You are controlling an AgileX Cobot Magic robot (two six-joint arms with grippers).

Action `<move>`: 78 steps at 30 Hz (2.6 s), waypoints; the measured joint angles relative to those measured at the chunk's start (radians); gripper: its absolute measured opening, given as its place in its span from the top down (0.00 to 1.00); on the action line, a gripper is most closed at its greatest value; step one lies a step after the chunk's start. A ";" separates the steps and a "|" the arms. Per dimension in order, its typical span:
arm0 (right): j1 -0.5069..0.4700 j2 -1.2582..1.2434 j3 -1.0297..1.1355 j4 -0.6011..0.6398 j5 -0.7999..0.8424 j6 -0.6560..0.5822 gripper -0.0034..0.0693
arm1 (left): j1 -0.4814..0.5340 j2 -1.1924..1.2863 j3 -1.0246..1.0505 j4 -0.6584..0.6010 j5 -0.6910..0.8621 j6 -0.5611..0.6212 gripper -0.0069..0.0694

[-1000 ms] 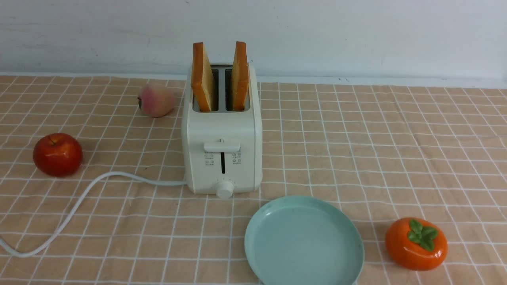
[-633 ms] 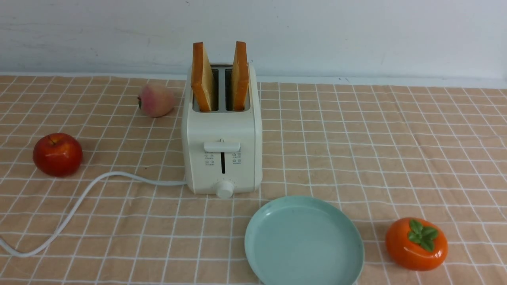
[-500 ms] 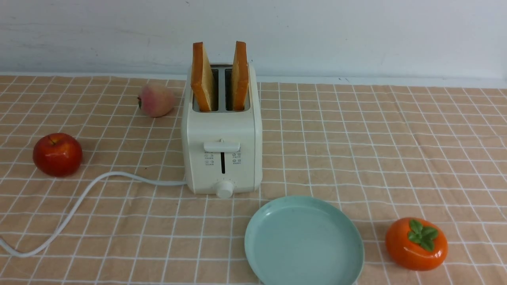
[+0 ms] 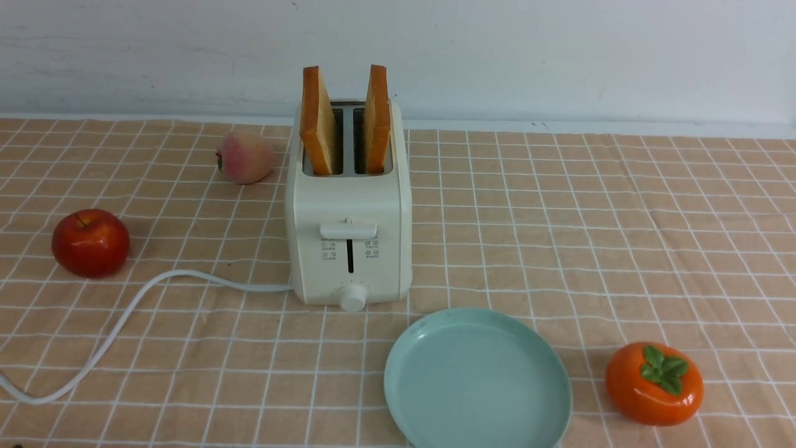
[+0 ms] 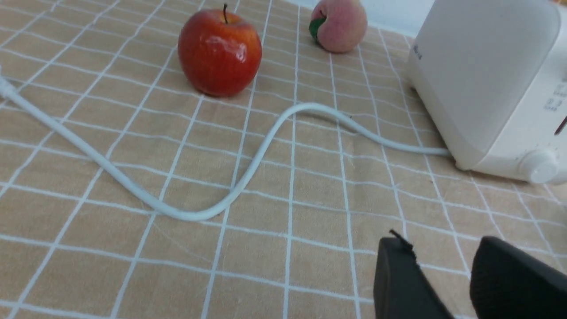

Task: Take toasted bread from bread machine on light coffee tablecloth place on plate.
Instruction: 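Grasp the toast slice in the toaster and pull it up out of the slot with the right gripper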

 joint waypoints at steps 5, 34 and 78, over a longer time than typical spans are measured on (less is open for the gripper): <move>0.000 0.000 0.000 0.000 -0.187 0.000 0.62 | 0.000 0.000 0.000 0.002 -0.143 0.000 0.60; 0.000 0.030 -0.170 0.066 -0.664 0.071 0.62 | 0.000 0.080 -0.200 -0.045 -0.644 -0.162 0.60; 0.377 1.693 -1.528 0.993 0.578 -0.657 0.58 | -0.256 0.890 -0.987 -0.058 0.540 -0.254 0.60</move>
